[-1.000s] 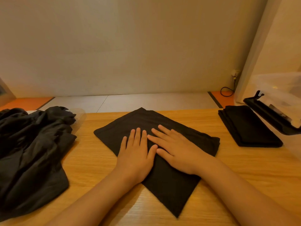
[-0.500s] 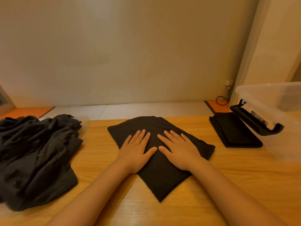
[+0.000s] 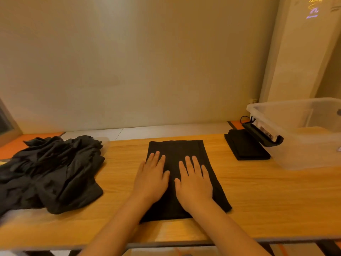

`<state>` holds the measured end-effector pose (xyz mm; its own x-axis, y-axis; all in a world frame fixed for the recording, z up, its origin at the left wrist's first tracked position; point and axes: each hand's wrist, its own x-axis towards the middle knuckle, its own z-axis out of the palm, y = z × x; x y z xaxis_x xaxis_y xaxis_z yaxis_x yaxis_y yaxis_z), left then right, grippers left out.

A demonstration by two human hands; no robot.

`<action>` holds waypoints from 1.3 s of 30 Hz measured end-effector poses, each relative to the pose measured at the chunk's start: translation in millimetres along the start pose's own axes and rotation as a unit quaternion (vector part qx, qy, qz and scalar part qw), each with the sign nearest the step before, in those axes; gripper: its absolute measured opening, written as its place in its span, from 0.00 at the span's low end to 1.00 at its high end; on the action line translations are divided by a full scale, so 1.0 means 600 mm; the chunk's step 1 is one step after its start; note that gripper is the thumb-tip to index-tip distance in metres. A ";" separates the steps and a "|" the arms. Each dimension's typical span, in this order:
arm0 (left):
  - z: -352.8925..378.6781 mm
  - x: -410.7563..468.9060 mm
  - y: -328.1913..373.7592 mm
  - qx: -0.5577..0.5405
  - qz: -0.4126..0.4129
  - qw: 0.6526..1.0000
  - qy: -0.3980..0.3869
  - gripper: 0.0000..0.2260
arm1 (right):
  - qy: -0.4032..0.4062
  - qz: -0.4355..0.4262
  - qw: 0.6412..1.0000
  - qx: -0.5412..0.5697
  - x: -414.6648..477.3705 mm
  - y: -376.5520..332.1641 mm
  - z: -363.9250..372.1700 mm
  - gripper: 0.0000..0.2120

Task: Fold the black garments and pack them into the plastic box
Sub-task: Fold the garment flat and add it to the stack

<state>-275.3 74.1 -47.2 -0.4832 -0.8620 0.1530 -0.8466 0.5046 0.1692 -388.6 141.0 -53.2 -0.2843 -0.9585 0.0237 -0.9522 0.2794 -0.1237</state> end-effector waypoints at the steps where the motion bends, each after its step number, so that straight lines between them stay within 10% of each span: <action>1: 0.007 -0.015 0.014 -0.023 0.000 1.000 -0.001 0.25 | 0.013 -0.031 0.999 0.003 0.000 0.000 0.003 0.26; 22: 0.017 -0.127 -0.026 -0.020 -0.016 0.996 -0.091 0.26 | -0.032 -0.006 0.999 0.021 -0.012 0.108 0.010 0.26; 30: 0.006 -0.015 -0.009 -0.027 -0.002 0.999 -0.035 0.26 | 0.071 -0.094 0.993 -0.006 0.046 0.037 -0.013 0.25; 39: 0.052 0.075 -0.033 0.011 0.028 0.995 -0.095 0.26 | -0.053 -0.084 0.995 0.008 0.140 0.033 0.027 0.26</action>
<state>-287.3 24.1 -74.1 -0.5616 -0.8270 -0.0260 -0.8208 0.5529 0.1438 -429.3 65.4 -70.0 -0.1078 -0.9924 -0.0586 -0.9830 0.1152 -0.1429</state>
